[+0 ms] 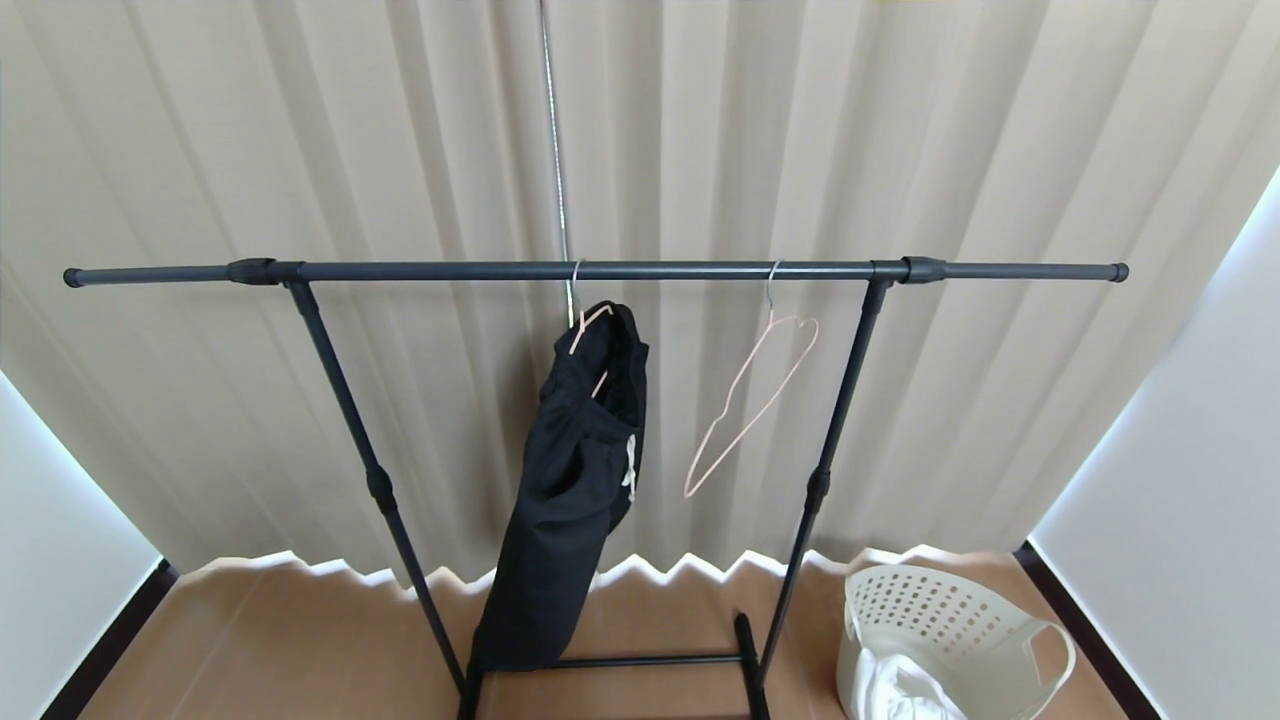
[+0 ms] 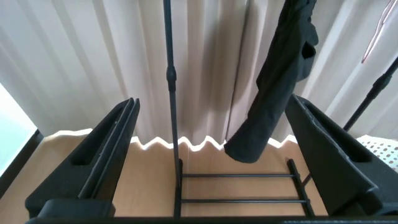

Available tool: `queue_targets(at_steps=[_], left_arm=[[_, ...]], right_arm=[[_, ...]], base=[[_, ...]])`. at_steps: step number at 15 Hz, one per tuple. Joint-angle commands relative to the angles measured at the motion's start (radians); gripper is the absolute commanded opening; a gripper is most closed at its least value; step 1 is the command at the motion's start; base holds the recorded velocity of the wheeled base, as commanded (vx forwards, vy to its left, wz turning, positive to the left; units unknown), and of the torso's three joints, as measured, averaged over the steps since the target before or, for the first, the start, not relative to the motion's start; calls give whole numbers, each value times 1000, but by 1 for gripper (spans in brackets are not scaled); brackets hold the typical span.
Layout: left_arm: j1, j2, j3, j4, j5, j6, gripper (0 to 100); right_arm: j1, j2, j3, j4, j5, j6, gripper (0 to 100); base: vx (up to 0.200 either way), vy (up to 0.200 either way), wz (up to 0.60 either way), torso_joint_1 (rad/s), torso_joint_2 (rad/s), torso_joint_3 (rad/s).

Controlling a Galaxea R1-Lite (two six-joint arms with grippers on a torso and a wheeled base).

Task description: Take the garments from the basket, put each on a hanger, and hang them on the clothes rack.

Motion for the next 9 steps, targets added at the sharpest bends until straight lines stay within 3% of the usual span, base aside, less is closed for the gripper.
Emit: queue_targets(at_steps=[1, 9], left_arm=[[-16, -40, 0, -1, 0, 0, 100], [-18, -40, 0, -1, 0, 0, 100]], right_arm=[[0, 4, 0, 0, 0, -2, 100], [0, 2, 0, 0, 0, 0, 100]], base=[[0, 0, 0, -159, 330, 178], [0, 0, 0, -148, 345, 187]])
